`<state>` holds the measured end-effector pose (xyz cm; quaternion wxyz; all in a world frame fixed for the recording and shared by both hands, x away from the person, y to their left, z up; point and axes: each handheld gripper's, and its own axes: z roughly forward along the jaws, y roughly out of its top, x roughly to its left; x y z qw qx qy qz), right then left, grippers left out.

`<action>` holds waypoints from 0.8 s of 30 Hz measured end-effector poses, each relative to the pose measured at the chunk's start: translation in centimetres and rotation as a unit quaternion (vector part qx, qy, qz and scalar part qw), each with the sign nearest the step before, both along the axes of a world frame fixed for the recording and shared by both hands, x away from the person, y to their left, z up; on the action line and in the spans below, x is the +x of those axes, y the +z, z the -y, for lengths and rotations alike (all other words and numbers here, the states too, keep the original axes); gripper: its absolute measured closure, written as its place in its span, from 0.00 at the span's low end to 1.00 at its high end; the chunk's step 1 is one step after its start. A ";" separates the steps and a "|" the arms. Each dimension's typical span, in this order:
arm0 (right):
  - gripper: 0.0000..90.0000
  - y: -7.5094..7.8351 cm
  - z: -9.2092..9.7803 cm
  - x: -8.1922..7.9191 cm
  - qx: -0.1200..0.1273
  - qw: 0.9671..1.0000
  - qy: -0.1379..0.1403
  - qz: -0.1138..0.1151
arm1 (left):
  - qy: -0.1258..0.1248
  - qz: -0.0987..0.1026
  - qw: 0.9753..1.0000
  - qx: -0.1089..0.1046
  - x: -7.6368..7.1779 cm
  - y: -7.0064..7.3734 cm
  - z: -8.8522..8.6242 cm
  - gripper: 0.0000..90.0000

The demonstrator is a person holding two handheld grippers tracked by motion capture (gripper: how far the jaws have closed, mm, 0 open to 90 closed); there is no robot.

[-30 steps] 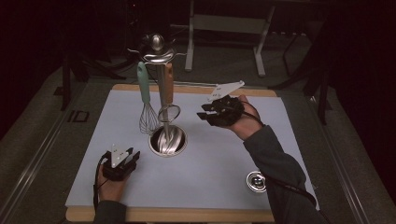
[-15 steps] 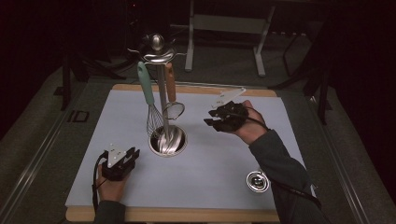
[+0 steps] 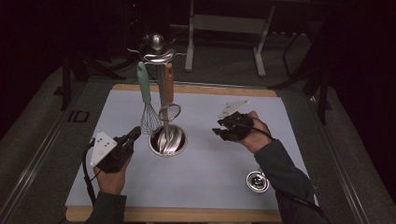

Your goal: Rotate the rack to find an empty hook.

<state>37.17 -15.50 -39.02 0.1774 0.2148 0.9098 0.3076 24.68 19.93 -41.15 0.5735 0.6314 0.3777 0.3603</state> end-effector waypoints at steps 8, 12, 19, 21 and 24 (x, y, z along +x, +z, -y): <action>0.67 -1.6 1.4 -0.2 -0.010 1.000 -0.016 -0.015 | -0.010 0.077 0.997 -0.025 0.6 6.6 0.7 1.00; 0.67 -1.8 2.0 -0.3 -0.013 1.000 -0.019 -0.017 | -0.010 0.104 0.994 -0.029 1.0 9.1 1.0 1.00; 0.67 -2.3 2.7 -0.5 -0.005 0.999 -0.023 -0.024 | -0.008 0.128 0.991 -0.035 1.9 11.6 2.1 1.00; 0.67 -2.5 2.7 -0.5 -0.003 0.999 -0.024 -0.028 | -0.007 0.130 0.991 -0.031 2.2 12.0 2.4 1.00; 0.66 -2.8 2.9 -0.5 -0.003 0.999 -0.024 -0.030 | -0.004 0.134 0.990 -0.030 2.7 12.5 2.6 1.00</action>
